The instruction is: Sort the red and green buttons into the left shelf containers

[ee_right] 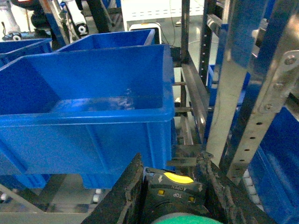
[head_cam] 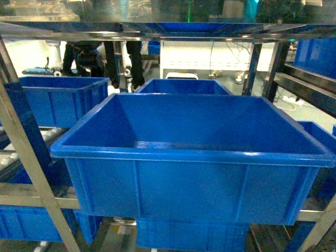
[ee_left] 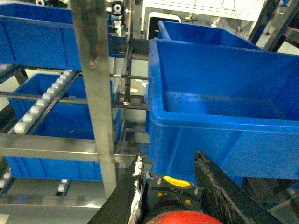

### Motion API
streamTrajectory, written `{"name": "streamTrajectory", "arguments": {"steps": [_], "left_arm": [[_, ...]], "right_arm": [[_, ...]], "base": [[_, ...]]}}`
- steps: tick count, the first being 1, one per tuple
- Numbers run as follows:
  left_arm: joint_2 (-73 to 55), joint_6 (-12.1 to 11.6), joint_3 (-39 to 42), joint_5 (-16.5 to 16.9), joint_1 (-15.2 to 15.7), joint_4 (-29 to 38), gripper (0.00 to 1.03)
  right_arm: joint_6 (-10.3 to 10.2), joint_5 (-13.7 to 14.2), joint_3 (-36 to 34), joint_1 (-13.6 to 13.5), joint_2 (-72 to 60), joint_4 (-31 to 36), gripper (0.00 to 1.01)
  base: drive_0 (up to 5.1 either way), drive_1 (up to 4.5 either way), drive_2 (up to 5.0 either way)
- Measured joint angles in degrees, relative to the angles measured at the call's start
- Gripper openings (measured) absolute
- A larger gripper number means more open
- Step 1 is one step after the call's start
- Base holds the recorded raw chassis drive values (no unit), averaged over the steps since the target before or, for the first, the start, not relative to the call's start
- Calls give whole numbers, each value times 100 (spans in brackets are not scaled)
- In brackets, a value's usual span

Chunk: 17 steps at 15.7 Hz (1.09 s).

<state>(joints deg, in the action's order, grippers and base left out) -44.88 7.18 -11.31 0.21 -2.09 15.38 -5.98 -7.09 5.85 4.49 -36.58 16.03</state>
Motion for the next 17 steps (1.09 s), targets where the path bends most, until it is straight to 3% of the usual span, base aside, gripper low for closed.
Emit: {"name": "streamTrajectory", "arguments": {"steps": [3,8,12,17], "left_arm": [[2,4,0,-61,26,-15,28],[-9,2,0,-22,4,-9,28],[-7,2,0,-7,-9,-13,28],[4,4,0,-22,4,-15,28]], "right_arm": [[0,-35,0,-2,2,24,29],[0,-2,-4,0,-7,-13,29],[0,15,-7,0,26,22,29],[-2,7,-7,0,-2,0,29]], "base": [[0,0,0],[288,44,-367],[0,0,0],[-3,400,-405]]}}
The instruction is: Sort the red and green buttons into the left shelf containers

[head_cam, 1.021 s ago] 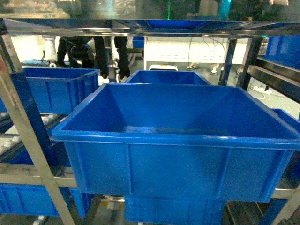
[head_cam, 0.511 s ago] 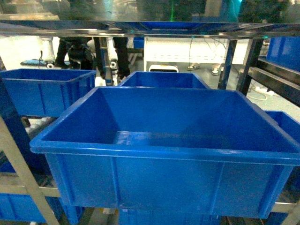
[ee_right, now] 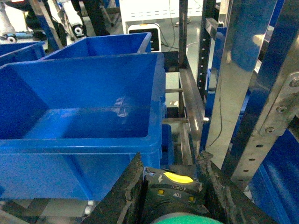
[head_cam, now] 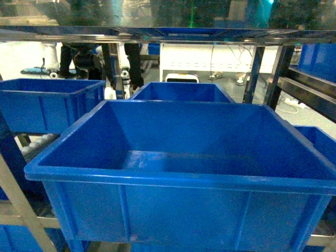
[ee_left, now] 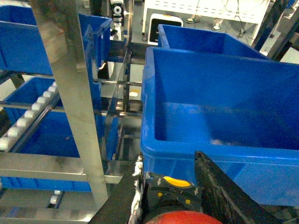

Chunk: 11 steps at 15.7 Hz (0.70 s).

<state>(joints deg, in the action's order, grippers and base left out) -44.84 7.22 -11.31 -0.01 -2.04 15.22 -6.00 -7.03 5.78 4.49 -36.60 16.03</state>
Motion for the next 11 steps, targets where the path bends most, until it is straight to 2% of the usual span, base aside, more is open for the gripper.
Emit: {"name": "streamTrajectory", "arguments": {"steps": [9,11], "left_arm": [[-26,0,0,2,0,7,28],[-26,0,0,2,0,7,28]], "right_arm": [[2,-4,2,0,2,2,29],[2,-118,2,-20,-87,109,29]], "base": [[0,0,0],[0,0,0]]}}
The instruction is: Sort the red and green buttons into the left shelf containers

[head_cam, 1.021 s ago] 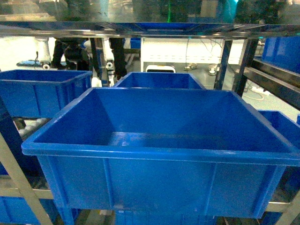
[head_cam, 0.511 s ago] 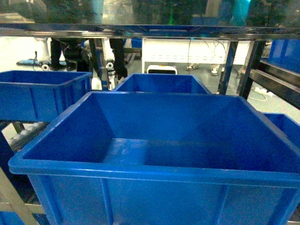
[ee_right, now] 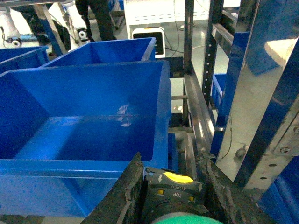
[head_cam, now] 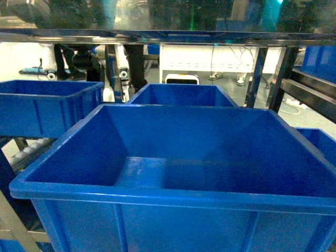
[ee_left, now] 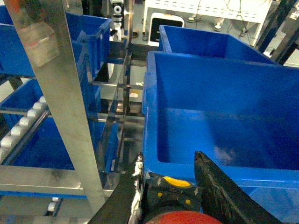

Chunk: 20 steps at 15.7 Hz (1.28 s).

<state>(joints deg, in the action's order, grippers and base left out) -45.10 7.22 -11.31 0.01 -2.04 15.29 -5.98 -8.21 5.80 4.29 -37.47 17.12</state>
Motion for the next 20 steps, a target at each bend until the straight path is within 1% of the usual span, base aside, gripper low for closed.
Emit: {"name": "streamTrajectory", "arguments": {"steps": [2,4,7,8,9,11,12,14,16,18,20], "left_arm": [[2,0,0,0,0,0,28],[0,0,0,0,0,0,28],[0,0,0,0,0,0,28],[0,0,0,0,0,0,28],[0,0,0,0,0,0,28],[0,0,0,0,0,0,28],[0,0,0,0,0,-2,28],[0,0,0,0,0,0,28],[0,0,0,0,0,0,28],[0,-2,0,0,0,0,28],[0,0,0,0,0,0,28]], "right_arm": [[-2,-15,2,-240,-352,157,29],[2,52,17,-509,-846,616,29],[0,271,260,-929,-1996,1537,29],[0,396,334,-1045,-2277,1751,29],[2,522,407,-1204,-2564,1947,29],[2,647,535,-1471,-3042,2205,29],[4,761,708,-1648,-3427,2315,29],[22,955,1086,-1869,-3912,2310,29],[20,1014,1209,-1917,-4046,2304,29],[22,1191,1703,-2090,-4535,2173,29],[-28,1207,2264,-2087,-5167,1971,29]], "base": [[0,0,0],[0,0,0],[0,0,0],[0,0,0],[0,0,0],[0,0,0],[0,0,0],[0,0,0],[0,0,0],[0,0,0],[0,0,0]]}}
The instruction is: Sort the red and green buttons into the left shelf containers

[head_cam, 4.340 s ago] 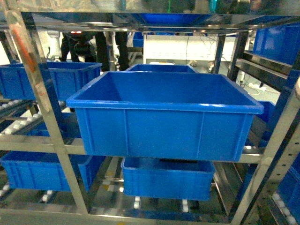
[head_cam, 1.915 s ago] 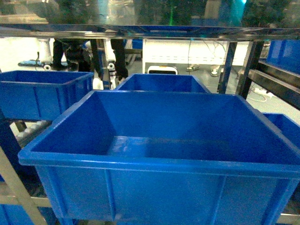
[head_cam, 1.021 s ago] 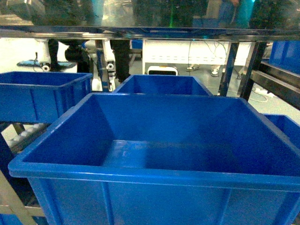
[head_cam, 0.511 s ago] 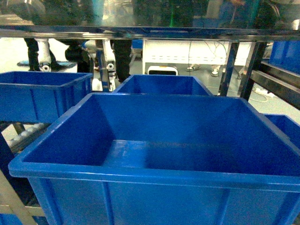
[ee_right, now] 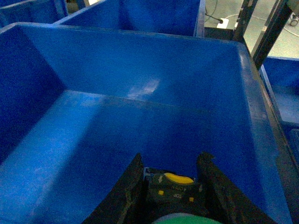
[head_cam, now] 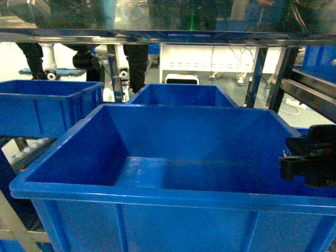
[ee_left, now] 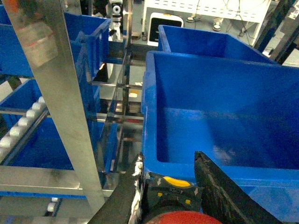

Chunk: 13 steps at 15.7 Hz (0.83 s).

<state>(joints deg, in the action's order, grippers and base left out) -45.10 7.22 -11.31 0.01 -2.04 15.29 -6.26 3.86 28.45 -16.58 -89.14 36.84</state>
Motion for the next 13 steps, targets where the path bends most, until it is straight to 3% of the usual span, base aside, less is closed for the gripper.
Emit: {"name": "streamTrajectory", "arguments": {"steps": [9,13], "left_arm": [[11,0,0,0,0,0,28],[13,-2,0,0,0,0,28]], "right_arm": [[-63,66,138,-66,-149,-79,29],[-57,-153,852,114,-1174,79,29]], "base": [[0,0,0],[0,0,0]]}}
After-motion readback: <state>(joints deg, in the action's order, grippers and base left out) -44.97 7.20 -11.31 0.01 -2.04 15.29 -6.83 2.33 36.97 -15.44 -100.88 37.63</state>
